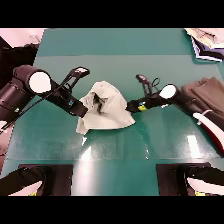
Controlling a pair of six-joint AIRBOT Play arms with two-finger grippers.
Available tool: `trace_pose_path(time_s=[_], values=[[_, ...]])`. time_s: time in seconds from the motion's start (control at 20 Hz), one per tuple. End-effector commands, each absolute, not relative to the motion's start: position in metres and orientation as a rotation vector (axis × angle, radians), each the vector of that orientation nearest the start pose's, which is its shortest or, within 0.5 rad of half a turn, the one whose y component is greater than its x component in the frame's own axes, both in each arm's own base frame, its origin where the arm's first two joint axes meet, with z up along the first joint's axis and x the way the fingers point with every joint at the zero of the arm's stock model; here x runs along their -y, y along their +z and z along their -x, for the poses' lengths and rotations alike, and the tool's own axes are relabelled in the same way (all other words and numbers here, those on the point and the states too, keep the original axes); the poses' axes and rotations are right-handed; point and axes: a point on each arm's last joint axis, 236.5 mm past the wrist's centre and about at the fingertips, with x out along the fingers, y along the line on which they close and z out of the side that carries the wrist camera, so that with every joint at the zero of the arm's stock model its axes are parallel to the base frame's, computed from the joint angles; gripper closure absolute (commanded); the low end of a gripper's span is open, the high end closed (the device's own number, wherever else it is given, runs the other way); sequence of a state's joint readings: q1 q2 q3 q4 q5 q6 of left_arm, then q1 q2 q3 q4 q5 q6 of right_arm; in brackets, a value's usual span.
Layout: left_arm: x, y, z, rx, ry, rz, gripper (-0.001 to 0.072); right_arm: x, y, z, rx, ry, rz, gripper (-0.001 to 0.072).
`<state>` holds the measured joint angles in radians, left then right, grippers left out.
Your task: Fold the shirts.
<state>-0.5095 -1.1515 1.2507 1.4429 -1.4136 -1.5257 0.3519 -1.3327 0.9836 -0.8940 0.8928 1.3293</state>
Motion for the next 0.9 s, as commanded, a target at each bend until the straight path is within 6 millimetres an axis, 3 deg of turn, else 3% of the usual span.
trace_pose_path(time_s=[0.0,0.15,0.3,0.4,0.55,0.75,0.85], values=[[0.147,0.086,-0.302,-1.265,-0.408,-0.443,0.0679,-0.181,0.013,-0.34,-1.189,0.557,-0.152,0.0695],[0.149,0.097,-0.315,-1.201,-0.399,-0.443,0.0679,-0.121,0.051,-0.324,-1.176,0.462,-0.179,0.0695],[0.174,0.102,-0.324,-1.131,-0.466,-0.37,0.0679,-0.086,0.081,-0.312,-1.121,0.394,-0.22,0.0695],[0.197,0.104,-0.325,-1.097,-0.551,-0.329,0.0679,-0.085,0.095,-0.306,-1.085,0.394,-0.211,0.0695],[0.215,0.093,-0.322,-1.128,-0.611,-0.281,0.0679,-0.101,0.103,-0.294,-1.079,0.445,-0.184,0.0694],[0.213,0.061,-0.319,-1.22,-0.618,-0.33,0.0679,-0.124,0.094,-0.285,-1.123,0.516,-0.137,0.0694],[0.206,0.062,-0.321,-1.217,-0.598,-0.357,0.0679,-0.126,0.094,-0.288,-1.114,0.519,-0.135,0.0694]])
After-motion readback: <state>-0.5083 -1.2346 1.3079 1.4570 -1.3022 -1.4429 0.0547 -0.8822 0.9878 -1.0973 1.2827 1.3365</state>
